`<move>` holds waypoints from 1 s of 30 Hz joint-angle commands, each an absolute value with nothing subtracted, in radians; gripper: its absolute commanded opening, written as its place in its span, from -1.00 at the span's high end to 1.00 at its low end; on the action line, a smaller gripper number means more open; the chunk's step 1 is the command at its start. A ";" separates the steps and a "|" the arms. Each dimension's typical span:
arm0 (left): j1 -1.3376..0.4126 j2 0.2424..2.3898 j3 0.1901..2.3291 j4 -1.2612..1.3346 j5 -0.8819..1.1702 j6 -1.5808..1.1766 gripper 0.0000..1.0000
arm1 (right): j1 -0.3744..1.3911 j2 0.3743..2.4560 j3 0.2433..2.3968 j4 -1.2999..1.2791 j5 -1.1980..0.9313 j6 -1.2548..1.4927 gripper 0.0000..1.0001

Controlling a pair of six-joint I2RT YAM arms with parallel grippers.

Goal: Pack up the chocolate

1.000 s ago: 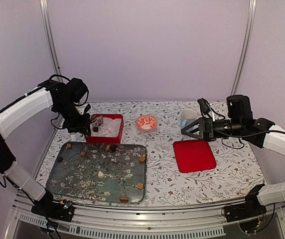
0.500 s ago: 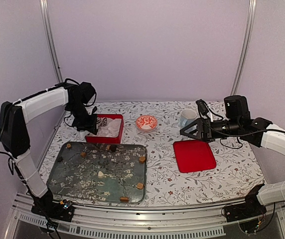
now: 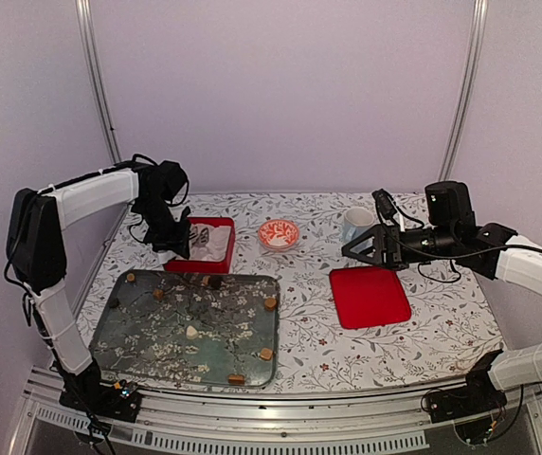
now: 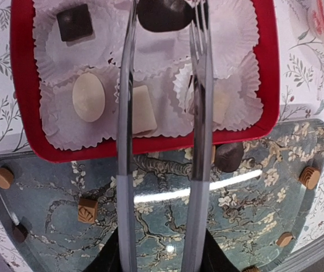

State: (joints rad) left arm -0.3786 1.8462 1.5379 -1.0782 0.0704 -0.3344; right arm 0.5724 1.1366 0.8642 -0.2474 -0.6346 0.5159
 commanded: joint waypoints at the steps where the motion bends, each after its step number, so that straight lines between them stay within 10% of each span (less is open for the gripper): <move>1: -0.364 1.846 1.522 -1.054 0.082 -0.319 0.39 | 0.568 1.135 0.880 -0.255 -0.613 0.520 -0.98; 30: -0.370 1.664 1.463 -1.079 0.138 -0.365 0.22 | 0.568 1.128 0.877 -0.243 -0.625 0.514 -0.98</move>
